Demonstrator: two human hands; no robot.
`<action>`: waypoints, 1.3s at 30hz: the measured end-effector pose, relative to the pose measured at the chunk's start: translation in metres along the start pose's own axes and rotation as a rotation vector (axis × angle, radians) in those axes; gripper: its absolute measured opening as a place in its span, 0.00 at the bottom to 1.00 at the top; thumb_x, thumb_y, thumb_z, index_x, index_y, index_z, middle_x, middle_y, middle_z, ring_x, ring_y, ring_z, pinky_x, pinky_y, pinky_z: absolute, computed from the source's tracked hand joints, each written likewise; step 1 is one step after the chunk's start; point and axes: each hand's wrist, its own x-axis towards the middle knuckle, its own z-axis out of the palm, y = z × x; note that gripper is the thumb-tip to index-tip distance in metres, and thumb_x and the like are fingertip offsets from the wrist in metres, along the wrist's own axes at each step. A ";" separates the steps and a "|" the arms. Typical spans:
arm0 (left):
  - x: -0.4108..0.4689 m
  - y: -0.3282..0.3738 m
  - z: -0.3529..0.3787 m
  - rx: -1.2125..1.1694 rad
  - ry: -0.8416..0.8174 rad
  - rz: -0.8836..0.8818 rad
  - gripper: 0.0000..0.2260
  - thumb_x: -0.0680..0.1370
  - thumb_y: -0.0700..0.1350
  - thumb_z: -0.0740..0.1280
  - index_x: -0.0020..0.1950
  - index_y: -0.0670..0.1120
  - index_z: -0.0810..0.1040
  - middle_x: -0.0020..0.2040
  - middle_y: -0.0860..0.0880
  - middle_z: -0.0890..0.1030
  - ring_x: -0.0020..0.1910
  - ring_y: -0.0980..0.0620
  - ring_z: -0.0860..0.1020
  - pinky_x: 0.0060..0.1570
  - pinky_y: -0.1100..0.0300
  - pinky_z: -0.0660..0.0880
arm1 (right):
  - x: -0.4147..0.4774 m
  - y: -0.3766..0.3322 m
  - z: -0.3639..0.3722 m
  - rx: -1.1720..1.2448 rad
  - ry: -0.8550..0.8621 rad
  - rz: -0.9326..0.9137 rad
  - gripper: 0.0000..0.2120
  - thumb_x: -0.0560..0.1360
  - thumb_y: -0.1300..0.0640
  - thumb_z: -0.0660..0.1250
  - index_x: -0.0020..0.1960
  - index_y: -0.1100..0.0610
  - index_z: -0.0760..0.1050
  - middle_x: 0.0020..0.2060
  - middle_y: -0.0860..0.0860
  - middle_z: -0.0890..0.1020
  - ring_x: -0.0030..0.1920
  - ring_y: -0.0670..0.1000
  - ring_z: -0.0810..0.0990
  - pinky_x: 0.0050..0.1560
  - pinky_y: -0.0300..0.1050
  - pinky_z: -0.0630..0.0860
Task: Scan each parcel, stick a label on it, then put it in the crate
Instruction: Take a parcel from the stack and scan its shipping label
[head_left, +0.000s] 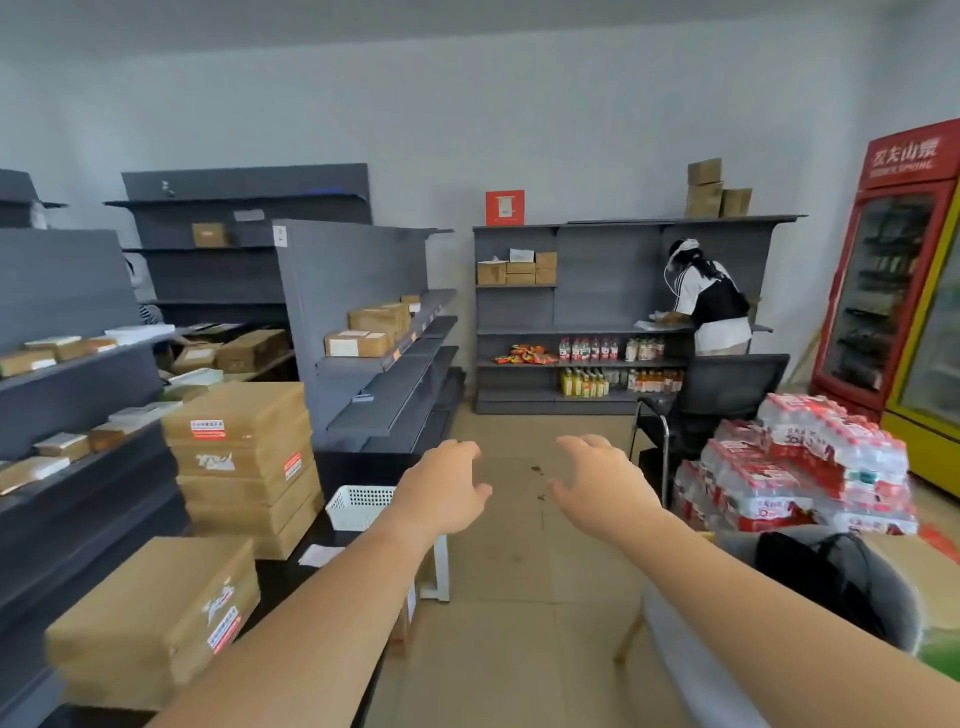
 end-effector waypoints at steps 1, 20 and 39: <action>0.019 0.002 0.007 0.005 -0.009 0.002 0.23 0.79 0.53 0.67 0.73 0.50 0.70 0.69 0.50 0.73 0.66 0.46 0.74 0.64 0.46 0.74 | 0.017 0.009 0.003 0.001 -0.003 0.005 0.29 0.81 0.46 0.64 0.79 0.48 0.62 0.75 0.51 0.68 0.71 0.58 0.71 0.69 0.56 0.72; 0.320 -0.221 0.105 -0.060 -0.007 -0.305 0.22 0.80 0.51 0.69 0.72 0.50 0.71 0.69 0.49 0.74 0.66 0.47 0.74 0.63 0.49 0.76 | 0.406 -0.059 0.205 -0.046 -0.218 -0.230 0.26 0.81 0.49 0.62 0.78 0.48 0.63 0.73 0.51 0.70 0.71 0.58 0.71 0.70 0.54 0.71; 0.155 -0.497 0.118 -0.021 0.157 -1.524 0.22 0.82 0.51 0.64 0.75 0.48 0.67 0.70 0.47 0.72 0.65 0.44 0.74 0.63 0.52 0.73 | 0.456 -0.352 0.517 0.035 -0.953 -1.092 0.30 0.83 0.47 0.64 0.81 0.51 0.59 0.77 0.51 0.66 0.75 0.54 0.68 0.72 0.50 0.69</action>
